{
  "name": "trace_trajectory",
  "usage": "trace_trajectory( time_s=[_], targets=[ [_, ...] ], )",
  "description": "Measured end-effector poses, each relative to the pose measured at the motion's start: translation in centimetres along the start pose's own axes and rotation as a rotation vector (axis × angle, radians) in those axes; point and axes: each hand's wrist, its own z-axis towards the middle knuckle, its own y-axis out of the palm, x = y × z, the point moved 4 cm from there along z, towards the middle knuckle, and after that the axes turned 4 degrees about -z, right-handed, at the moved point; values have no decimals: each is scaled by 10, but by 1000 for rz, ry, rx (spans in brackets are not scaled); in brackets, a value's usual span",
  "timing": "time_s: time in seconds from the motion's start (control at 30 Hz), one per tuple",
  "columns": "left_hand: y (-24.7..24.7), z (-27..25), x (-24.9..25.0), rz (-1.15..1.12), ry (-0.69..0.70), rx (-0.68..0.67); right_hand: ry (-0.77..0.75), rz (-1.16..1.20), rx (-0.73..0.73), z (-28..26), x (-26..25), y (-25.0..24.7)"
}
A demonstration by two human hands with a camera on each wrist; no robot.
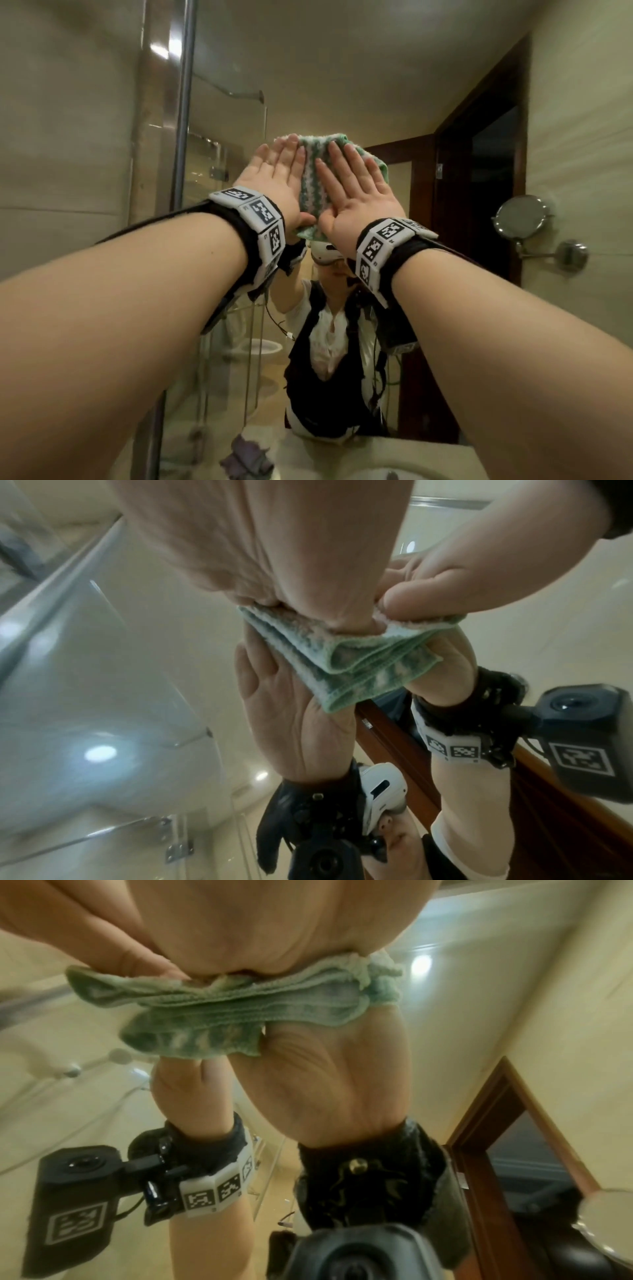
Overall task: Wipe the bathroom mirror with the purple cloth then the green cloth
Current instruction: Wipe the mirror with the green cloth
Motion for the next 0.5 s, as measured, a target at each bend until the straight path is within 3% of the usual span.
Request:
trace_trajectory(
  time_s=[0.5],
  targets=[
    [-68, 18, 212, -2, 160, 47, 187, 6, -126, -102, 198, 13]
  ],
)
